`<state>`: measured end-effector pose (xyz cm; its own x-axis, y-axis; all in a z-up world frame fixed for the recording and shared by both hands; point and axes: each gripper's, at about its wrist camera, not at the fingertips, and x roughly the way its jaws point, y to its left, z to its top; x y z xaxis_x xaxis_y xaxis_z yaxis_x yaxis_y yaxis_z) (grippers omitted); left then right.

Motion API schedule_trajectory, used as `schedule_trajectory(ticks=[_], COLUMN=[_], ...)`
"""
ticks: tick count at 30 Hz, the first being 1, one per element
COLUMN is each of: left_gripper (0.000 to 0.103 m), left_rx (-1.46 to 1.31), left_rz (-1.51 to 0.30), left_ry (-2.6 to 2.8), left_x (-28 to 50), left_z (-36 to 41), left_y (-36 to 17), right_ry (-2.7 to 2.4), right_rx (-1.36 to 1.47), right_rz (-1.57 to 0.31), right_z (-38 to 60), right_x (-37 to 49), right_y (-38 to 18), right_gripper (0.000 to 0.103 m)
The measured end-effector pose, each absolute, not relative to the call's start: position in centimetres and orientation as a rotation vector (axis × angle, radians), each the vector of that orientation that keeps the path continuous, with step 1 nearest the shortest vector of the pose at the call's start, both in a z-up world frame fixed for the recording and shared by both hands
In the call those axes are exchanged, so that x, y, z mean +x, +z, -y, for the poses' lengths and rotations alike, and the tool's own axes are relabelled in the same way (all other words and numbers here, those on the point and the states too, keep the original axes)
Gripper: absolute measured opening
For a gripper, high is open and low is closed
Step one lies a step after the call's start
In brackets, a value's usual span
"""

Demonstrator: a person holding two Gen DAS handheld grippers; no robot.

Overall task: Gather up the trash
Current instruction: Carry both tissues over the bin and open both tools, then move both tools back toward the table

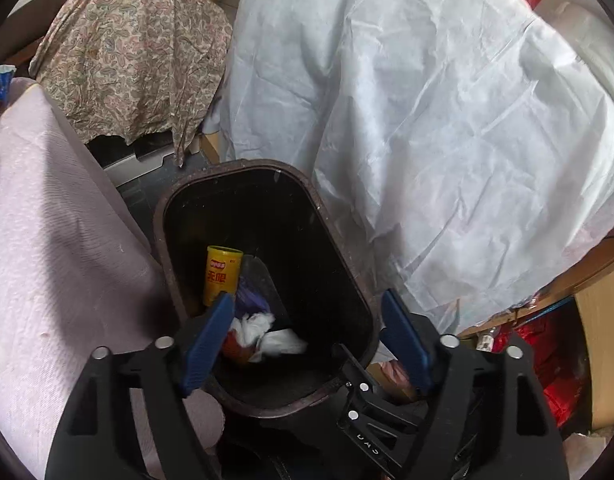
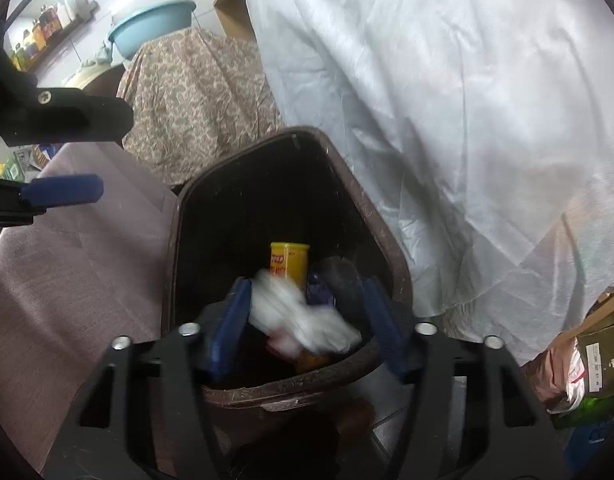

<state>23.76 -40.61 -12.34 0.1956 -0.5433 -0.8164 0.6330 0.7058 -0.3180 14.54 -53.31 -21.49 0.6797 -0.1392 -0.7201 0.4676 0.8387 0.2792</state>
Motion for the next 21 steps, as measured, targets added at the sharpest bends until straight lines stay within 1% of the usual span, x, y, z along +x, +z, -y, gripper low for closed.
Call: schedule_trajectory(ticks=[2,5,11,17,21], left_gripper=[0.081,0.085,0.087,0.090,0.090], left_rx=[0.083,0.089,0.083,0.029,0.011], left_rz=[-1.081,-1.034,-0.981,-0.903,-0.856], left_ry=[-0.844,-0.868,-0.888,-0.843,-0.774], left_x=[23.5,22.6,21.4,21.0,21.3], left_z=[40.1,38.6,34.1,27.6,23.4], left_y=[-11.6,-9.9,-7.3,-4.5,-3.7], right_ry=[-0.345,-0.329,-0.287,-0.196,-0.108], right_rx=[0.460,0.448,0.443,0.432,0.438], right_rz=[-0.745,-0.721,-0.667,-0.639,-0.633], right_z=[53.1,52.9,51.4,48.8,46.1], right_x=[14.3,13.9,13.5,13.9,14.3], right_y=[-20.9,-19.5,-16.2,-12.9,-11.1], right_gripper=[0.070,0.072,0.074,0.074,0.074])
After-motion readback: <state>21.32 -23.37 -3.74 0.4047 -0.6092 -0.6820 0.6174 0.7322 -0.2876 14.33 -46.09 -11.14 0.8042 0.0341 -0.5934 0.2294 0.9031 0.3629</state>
